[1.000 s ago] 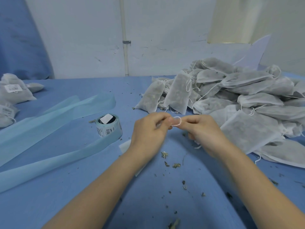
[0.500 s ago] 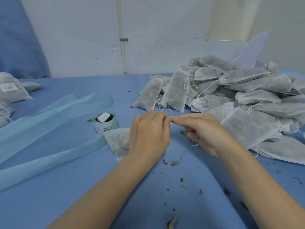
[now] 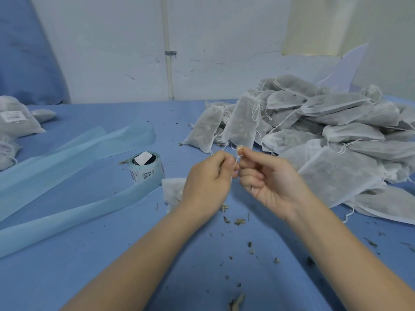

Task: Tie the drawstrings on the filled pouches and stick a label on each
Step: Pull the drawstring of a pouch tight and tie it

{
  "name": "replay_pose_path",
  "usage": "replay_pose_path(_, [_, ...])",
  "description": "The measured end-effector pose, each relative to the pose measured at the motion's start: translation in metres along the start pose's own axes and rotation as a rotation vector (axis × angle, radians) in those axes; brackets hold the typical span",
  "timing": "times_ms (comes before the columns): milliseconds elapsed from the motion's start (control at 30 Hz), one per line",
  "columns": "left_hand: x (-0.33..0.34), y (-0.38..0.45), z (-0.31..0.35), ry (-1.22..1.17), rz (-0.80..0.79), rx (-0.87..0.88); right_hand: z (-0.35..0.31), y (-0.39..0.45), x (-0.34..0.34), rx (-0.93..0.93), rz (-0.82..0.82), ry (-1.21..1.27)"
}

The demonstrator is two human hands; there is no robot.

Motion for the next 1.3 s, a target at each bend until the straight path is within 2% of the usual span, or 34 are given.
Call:
replay_pose_path(200, [-0.004, -0.003, 0.009, -0.171, 0.185, 0.113, 0.002, 0.002, -0.002, 0.000, 0.079, -0.007])
replay_pose_path(367, [-0.007, -0.003, 0.012, -0.012, 0.358, 0.193, 0.002, 0.001, -0.002, -0.032, 0.096, -0.040])
replay_pose_path(500, [-0.008, -0.006, 0.014, 0.290, 0.519, 0.374, 0.001, -0.002, -0.004, -0.228, 0.196, -0.337])
replay_pose_path(600, [-0.008, -0.006, 0.013, 0.386, 0.570, 0.465, -0.001, -0.008, -0.003, -0.347, 0.208, -0.544])
replay_pose_path(700, [-0.008, -0.004, 0.013, 0.359, 0.528, 0.413, -0.002, -0.009, -0.004, -0.433, 0.198, -0.563])
replay_pose_path(800, [-0.007, -0.002, 0.013, 0.261, 0.443, 0.271, 0.001, -0.007, -0.002, -0.465, 0.167, -0.563])
replay_pose_path(933, [-0.008, 0.002, 0.012, 0.196, 0.408, 0.136, 0.010, -0.002, 0.003, -0.481, 0.112, -0.616])
replay_pose_path(1067, [-0.008, 0.002, 0.013, 0.298, 0.388, 0.080, 0.013, 0.000, 0.003, -0.556, 0.191, -0.756])
replay_pose_path(1200, [-0.020, 0.006, 0.011, 0.414, 0.465, 0.078, 0.008, 0.001, -0.003, -0.586, 0.230, -0.840])
replay_pose_path(1300, [-0.026, 0.010, 0.008, 0.405, 0.482, 0.045, 0.007, 0.001, -0.004, -0.581, 0.238, -0.825])
Point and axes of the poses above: each hand's wrist, its own y-axis towards the middle knuckle, its own x-axis out of the palm, z = x × y, the point moved 2 cm from there along y, towards the middle knuckle
